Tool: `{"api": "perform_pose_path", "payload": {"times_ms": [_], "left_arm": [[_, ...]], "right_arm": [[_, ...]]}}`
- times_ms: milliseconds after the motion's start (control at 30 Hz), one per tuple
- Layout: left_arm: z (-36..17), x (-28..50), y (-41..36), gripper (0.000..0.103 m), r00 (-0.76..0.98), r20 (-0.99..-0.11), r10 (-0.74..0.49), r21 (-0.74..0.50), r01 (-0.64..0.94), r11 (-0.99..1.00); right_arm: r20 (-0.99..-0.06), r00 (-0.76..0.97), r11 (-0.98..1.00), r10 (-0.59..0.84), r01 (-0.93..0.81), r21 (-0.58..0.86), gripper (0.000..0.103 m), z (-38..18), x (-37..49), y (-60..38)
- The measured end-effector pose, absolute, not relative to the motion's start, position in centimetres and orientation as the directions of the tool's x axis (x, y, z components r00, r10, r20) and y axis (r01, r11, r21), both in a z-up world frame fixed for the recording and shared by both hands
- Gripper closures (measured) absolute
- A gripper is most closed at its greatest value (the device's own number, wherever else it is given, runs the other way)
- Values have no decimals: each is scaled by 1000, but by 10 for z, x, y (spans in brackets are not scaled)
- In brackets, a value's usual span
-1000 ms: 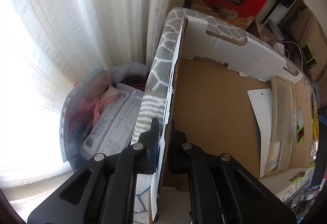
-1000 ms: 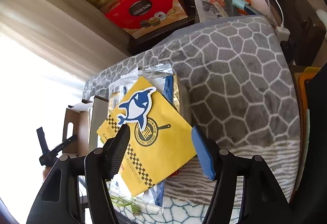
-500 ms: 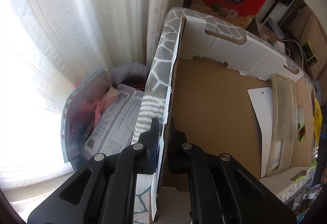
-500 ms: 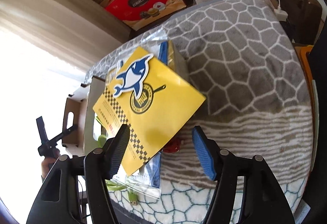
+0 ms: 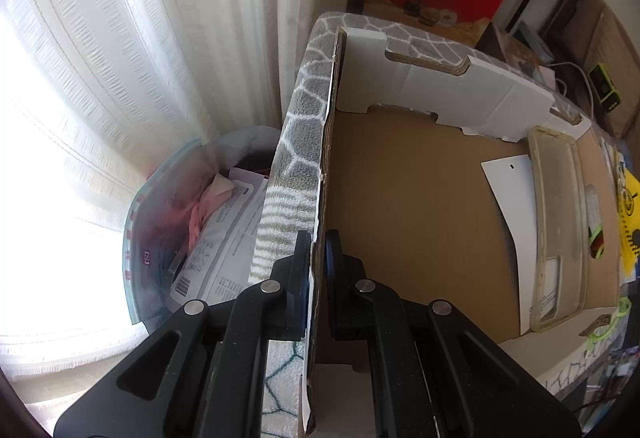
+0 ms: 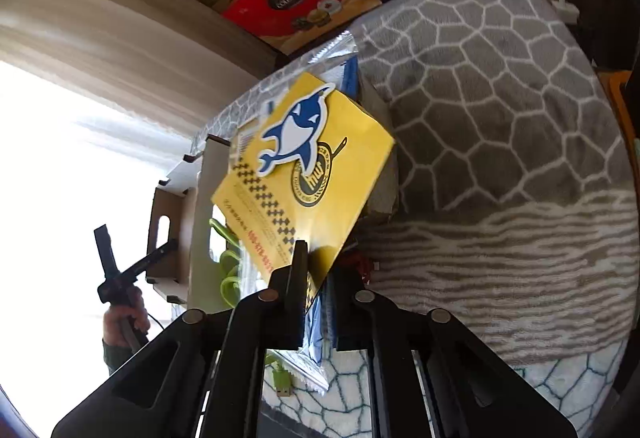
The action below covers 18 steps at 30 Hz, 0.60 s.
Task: Organize objects
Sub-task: 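Lift and carry the yellow envelope toward the box with the right gripper, then lower the yellow envelope into the box and open the right gripper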
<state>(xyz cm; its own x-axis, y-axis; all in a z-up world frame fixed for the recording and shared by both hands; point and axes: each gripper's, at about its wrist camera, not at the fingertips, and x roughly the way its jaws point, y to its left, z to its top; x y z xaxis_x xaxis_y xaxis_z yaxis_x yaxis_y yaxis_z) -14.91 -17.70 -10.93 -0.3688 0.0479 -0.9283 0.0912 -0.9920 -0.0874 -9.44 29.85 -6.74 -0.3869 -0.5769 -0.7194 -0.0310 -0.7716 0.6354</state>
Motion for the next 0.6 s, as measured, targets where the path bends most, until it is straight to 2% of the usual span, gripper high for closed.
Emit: {"api": "perform_pose_path", "payload": {"times_ms": [200,600], "left_arm": [[-109,-149,-177,97,-369,-928,54,-95,94,-991],[-109,-150,-179,97,-364,-929,67,-109,94,-990]], "right_arm": [[-655,-409,-711,-636,-19,702,102,-53,-94,297],[-510,-419,-545,-751,-42,837,102,-61,-95,299]]}}
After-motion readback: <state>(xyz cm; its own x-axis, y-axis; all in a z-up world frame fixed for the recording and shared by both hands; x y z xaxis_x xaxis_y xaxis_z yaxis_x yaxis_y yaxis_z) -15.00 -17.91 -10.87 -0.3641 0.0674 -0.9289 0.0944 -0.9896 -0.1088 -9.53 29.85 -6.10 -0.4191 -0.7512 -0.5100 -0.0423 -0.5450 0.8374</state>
